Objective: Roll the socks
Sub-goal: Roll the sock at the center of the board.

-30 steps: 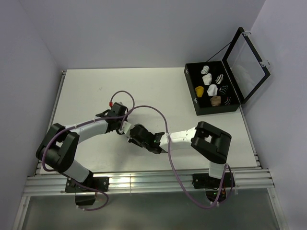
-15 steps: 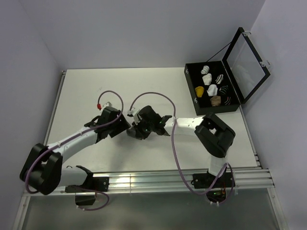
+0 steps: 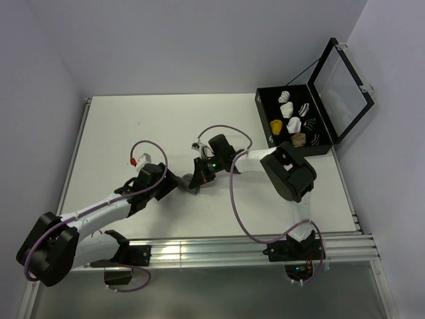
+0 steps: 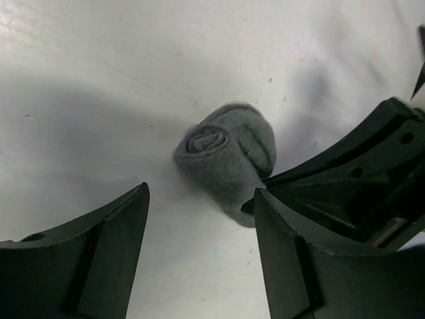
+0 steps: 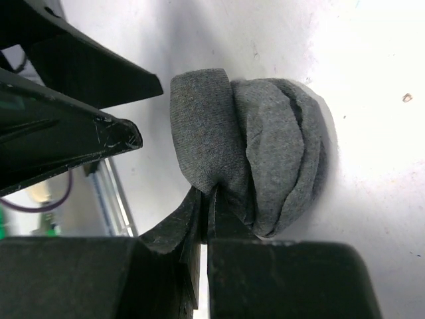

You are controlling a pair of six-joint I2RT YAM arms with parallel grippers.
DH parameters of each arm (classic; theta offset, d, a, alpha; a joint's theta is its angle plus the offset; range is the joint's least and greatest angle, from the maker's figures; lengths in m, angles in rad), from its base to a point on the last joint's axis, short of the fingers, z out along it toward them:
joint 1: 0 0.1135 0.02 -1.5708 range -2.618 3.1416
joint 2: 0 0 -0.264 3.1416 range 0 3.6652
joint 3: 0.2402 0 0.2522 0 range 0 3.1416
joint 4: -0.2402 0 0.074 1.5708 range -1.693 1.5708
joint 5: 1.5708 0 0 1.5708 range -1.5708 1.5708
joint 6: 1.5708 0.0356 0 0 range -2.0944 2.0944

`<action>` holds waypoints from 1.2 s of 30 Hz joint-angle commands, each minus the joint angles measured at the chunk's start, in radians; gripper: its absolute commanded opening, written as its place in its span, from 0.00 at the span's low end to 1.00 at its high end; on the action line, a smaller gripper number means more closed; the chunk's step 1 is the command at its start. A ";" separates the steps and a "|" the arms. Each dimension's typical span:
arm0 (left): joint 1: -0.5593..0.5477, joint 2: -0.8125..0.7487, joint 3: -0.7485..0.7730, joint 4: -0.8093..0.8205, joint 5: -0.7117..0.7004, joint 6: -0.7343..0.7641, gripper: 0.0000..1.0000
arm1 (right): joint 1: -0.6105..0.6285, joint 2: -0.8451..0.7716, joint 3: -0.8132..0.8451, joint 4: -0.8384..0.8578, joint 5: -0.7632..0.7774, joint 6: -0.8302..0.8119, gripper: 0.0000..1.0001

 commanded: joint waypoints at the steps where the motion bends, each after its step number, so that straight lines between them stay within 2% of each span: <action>1: -0.013 0.020 -0.014 0.109 -0.060 -0.052 0.69 | 0.000 0.044 -0.022 -0.037 -0.055 0.051 0.00; 8: -0.025 0.090 -0.023 0.149 -0.083 -0.087 0.66 | -0.016 0.071 -0.039 0.014 -0.084 0.100 0.00; 12: -0.028 0.147 -0.015 0.166 -0.065 -0.090 0.58 | -0.024 0.065 -0.051 0.045 -0.088 0.117 0.00; 17: -0.033 0.217 0.015 0.139 -0.051 -0.078 0.34 | -0.024 0.010 -0.065 0.028 -0.036 0.080 0.03; 20: -0.033 0.228 0.037 0.109 -0.049 -0.058 0.20 | -0.017 -0.039 -0.096 0.039 0.017 0.045 0.13; 21: -0.031 0.231 0.051 0.099 -0.051 -0.052 0.16 | -0.011 -0.085 -0.106 0.039 0.043 0.016 0.20; 23: -0.033 0.230 0.068 0.064 -0.052 -0.027 0.07 | 0.009 -0.140 -0.142 0.043 0.140 -0.017 0.27; 24: -0.033 0.230 0.086 0.051 -0.052 -0.018 0.04 | 0.018 -0.201 -0.158 0.049 0.178 -0.047 0.34; 25: -0.033 0.230 0.095 0.036 -0.051 -0.010 0.02 | 0.029 -0.243 -0.192 0.057 0.274 -0.063 0.38; 27: -0.033 0.233 0.127 -0.007 -0.048 0.022 0.01 | 0.071 -0.348 -0.230 0.091 0.362 -0.116 0.47; 28: -0.033 0.236 0.140 -0.022 -0.045 0.040 0.01 | 0.090 -0.379 -0.264 0.101 0.466 -0.139 0.49; 32: -0.033 0.259 0.212 -0.082 -0.023 0.089 0.01 | 0.216 -0.505 -0.338 0.167 0.725 -0.282 0.54; 36: -0.033 0.290 0.255 -0.118 0.009 0.121 0.01 | 0.328 -0.532 -0.355 0.189 0.887 -0.375 0.54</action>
